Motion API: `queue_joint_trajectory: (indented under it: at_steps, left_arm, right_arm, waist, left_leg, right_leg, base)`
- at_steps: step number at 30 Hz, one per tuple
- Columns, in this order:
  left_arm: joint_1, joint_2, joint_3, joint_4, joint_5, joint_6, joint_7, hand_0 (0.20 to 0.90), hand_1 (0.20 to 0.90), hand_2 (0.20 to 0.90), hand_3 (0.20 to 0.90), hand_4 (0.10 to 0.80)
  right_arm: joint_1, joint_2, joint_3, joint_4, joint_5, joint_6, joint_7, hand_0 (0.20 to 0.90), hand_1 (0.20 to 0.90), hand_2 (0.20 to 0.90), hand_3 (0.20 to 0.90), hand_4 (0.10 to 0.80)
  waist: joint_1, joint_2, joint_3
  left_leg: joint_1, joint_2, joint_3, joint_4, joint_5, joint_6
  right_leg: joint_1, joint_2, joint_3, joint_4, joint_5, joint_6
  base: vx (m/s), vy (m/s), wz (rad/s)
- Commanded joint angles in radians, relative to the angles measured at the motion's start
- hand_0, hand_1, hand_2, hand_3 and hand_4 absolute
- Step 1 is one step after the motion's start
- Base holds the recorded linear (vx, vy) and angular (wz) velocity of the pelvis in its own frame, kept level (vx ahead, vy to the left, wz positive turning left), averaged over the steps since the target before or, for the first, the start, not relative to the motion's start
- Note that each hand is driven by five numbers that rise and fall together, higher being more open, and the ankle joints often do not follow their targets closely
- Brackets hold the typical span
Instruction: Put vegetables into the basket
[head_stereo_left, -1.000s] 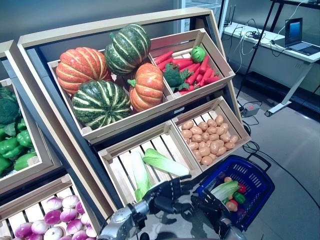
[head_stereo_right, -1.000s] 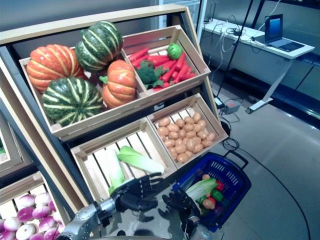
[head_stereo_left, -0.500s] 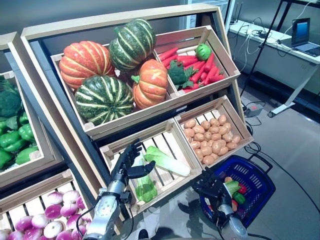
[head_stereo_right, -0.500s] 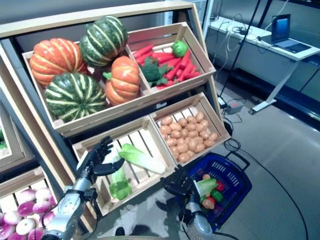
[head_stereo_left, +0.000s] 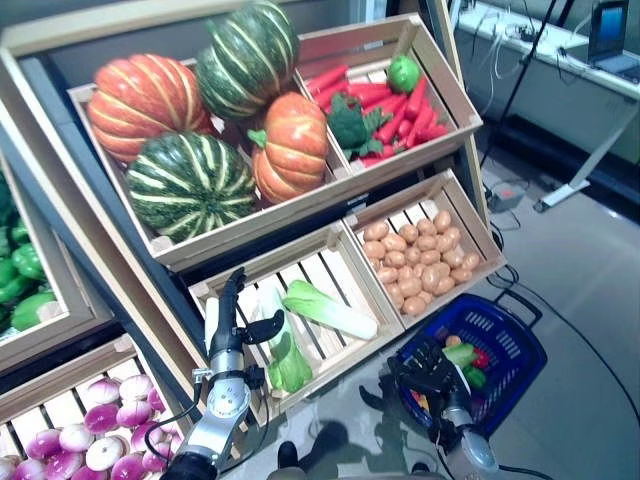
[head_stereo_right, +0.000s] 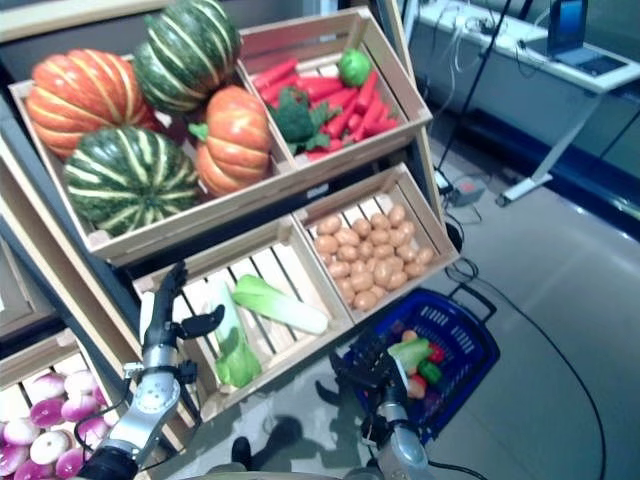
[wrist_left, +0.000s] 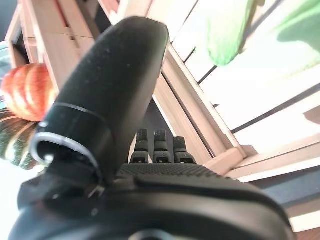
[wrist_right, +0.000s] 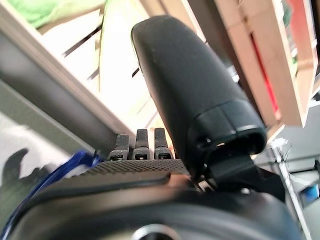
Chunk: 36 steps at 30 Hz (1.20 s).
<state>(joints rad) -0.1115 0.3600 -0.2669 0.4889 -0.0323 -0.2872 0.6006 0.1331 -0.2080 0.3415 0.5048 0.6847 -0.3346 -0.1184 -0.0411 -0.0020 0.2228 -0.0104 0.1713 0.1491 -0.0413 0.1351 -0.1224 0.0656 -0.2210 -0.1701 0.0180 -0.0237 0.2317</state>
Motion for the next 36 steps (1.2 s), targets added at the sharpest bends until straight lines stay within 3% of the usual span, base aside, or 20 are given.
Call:
queue_joint_trajectory:
  at_steps: [1,11,21,27,34,36]
  left_arm:
    - [-0.182,0.021,0.019,0.002,0.070,-0.070,0.121,0.900,0.900,0.900,0.900,0.800]
    - [-0.347,0.018,0.009,0.188,0.097,-0.051,0.275,0.900,0.900,0.900,0.900,0.800]
    - [-0.481,0.069,0.067,0.312,-0.034,-0.005,0.397,0.900,0.900,0.900,0.900,0.800]
    - [-0.539,0.070,0.059,0.353,-0.072,0.006,0.374,0.900,0.900,0.900,0.900,0.800]
    - [-0.610,0.119,0.073,0.402,-0.194,0.029,0.307,0.900,0.900,0.900,0.900,0.800]
    - [-0.638,0.131,0.078,0.425,-0.256,0.034,0.247,0.900,0.900,0.900,0.900,0.800]
  right_arm:
    - [-0.071,0.003,0.008,-0.141,0.040,-0.098,-0.007,0.900,0.900,0.900,0.900,0.800]
    - [-0.156,-0.055,0.024,-0.093,0.085,-0.131,0.000,0.900,0.900,0.900,0.900,0.800]
    - [-0.227,-0.088,0.018,-0.081,0.084,-0.116,-0.074,0.900,0.900,0.900,0.900,0.800]
    - [-0.278,-0.096,0.029,-0.058,0.088,-0.118,-0.098,0.900,0.900,0.900,0.900,0.800]
    - [-0.327,-0.122,0.012,-0.033,0.111,-0.108,-0.108,0.900,0.900,0.900,0.900,0.800]
    - [-0.334,-0.128,0.004,-0.033,0.118,-0.108,-0.105,0.900,0.900,0.900,0.900,0.800]
  waist:
    - [-0.023,-0.024,0.071]
    - [-0.051,-0.052,0.156]
    - [-0.078,-0.048,0.196]
    - [-0.082,-0.051,0.206]
    - [-0.085,-0.054,0.221]
    - [-0.090,-0.055,0.234]
  left_leg:
    - [-0.033,-0.028,-0.012,0.259,-0.188,0.039]
    - [-0.262,0.016,-0.027,0.602,-0.317,0.039]
    - [-0.450,0.045,-0.051,0.831,-0.417,0.043]
    - [-0.517,0.046,-0.065,0.883,-0.439,0.037]
    - [-0.619,0.051,-0.079,0.963,-0.469,0.032]
    - [-0.650,0.057,-0.087,1.014,-0.514,0.026]
  right_leg:
    - [-0.135,-0.005,0.004,0.209,-0.013,-0.108]
    - [-0.346,-0.036,0.076,0.510,-0.111,-0.129]
    - [-0.577,-0.050,0.134,0.765,-0.195,-0.129]
    - [-0.655,-0.047,0.147,0.817,-0.209,-0.126]
    - [-0.767,-0.042,0.158,0.891,-0.227,-0.127]
    - [-0.802,-0.041,0.165,0.944,-0.265,-0.120]
  base:
    - [-0.147,0.077,-0.17]
    - [-0.094,0.063,-0.09]
    - [-0.049,0.055,-0.03]
    - [-0.060,0.004,0.03]
    - [-0.046,0.013,-0.04]
    - [-0.006,0.007,-0.05]
